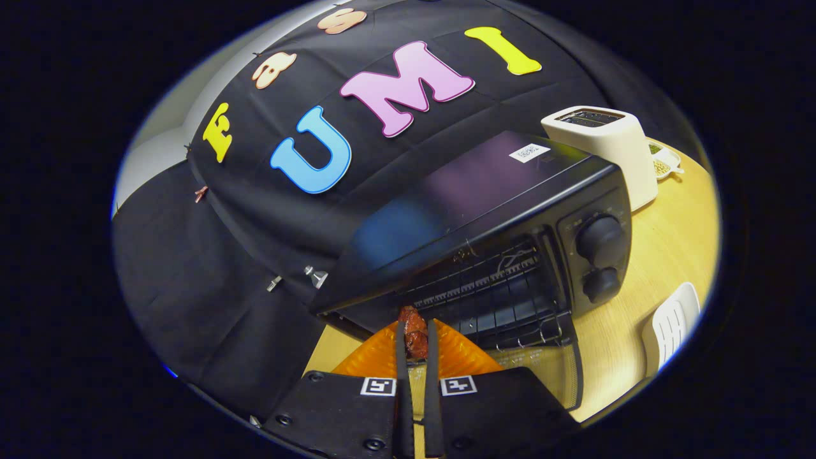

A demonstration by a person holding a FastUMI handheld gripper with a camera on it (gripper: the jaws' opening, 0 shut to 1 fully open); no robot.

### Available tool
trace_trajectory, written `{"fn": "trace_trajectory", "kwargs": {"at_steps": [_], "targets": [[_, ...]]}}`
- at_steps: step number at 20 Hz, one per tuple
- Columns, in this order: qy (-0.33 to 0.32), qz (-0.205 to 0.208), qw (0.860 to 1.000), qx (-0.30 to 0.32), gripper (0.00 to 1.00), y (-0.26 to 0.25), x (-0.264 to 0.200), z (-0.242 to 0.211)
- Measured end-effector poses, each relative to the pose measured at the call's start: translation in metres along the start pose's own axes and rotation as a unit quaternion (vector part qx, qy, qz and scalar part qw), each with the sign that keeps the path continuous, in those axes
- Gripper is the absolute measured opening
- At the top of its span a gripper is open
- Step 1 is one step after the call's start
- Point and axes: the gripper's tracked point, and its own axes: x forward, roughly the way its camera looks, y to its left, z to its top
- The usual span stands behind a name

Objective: Open the toaster oven, put the food inside, and close the toaster oven door.

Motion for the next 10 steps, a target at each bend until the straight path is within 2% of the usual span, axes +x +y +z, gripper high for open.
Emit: {"fn": "trace_trajectory", "kwargs": {"at_steps": [5, 6, 10], "targets": [[0.008, -0.01, 1.0, -0.022, 0.11, -0.023, 0.028, -0.007], [0.011, -0.016, 0.999, -0.031, 0.13, -0.028, 0.031, -0.009], [0.023, -0.102, 0.988, -0.115, 0.34, -0.066, 0.034, -0.012]]}}
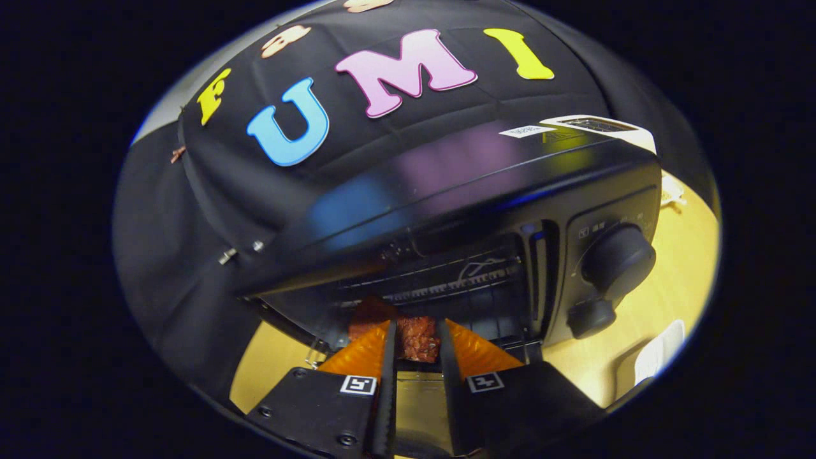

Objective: Open the toaster oven, put the food inside, and close the toaster oven door.

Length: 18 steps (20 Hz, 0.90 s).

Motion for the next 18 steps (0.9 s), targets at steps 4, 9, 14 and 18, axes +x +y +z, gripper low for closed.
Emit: {"fn": "trace_trajectory", "kwargs": {"at_steps": [4, 9, 14, 18], "targets": [[-0.028, -0.035, 0.998, -0.052, 0.73, -0.007, -0.006, 0.011], [-0.054, -0.057, 0.993, -0.092, 0.98, -0.008, -0.034, 0.025], [-0.045, -0.072, 0.989, -0.121, 0.98, -0.014, -0.069, 0.025], [-0.041, -0.081, 0.989, -0.12, 0.98, -0.013, -0.108, 0.027]]}}
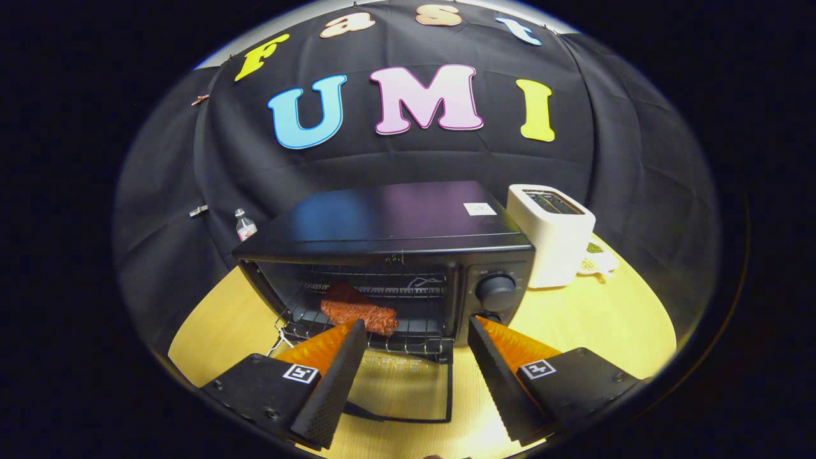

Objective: Open the toaster oven, put the food inside, and close the toaster oven door.

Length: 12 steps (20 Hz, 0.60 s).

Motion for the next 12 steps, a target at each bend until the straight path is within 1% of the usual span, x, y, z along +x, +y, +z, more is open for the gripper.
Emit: {"fn": "trace_trajectory", "kwargs": {"at_steps": [4, 6, 8, 11, 12], "targets": [[0.007, 0.008, 1.0, -0.004, 0.98, 0.013, -0.043, 0.006], [0.025, 0.015, 1.0, -0.011, 0.98, 0.026, -0.061, -0.002], [0.054, 0.018, 0.998, -0.018, 0.98, 0.035, -0.076, -0.019], [0.104, 0.032, 0.994, -0.014, 0.98, 0.055, -0.093, -0.059], [0.117, 0.031, 0.992, -0.018, 0.98, 0.057, -0.095, -0.072]]}}
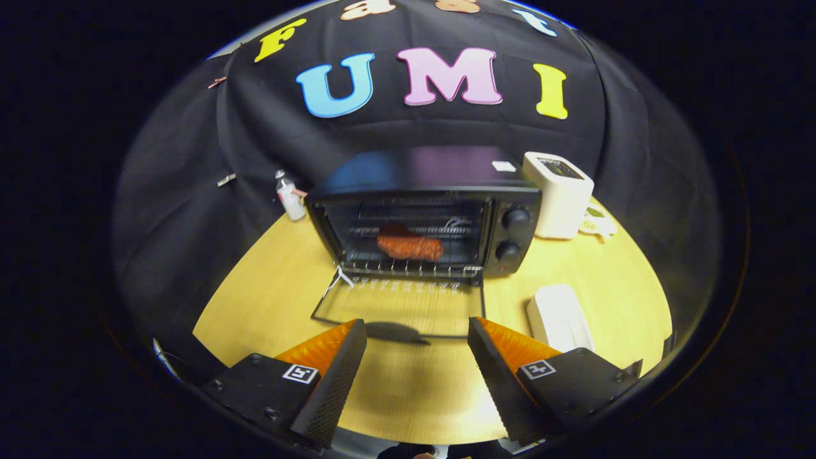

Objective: Open the toaster oven, put the food inside, and close the toaster oven door.

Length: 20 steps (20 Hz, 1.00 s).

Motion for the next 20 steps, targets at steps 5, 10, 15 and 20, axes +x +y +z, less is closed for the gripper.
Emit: {"fn": "trace_trajectory", "kwargs": {"at_steps": [5, 10, 15, 20], "targets": [[0.049, 0.005, 0.998, -0.024, 0.99, 0.012, 0.017, -0.048], [0.076, -0.001, 0.997, -0.024, 0.99, 0.019, 0.04, -0.072], [0.096, -0.014, 0.995, -0.007, 0.99, 0.021, 0.067, -0.082], [0.096, -0.042, 0.994, 0.023, 0.99, 0.012, 0.093, -0.071]]}}
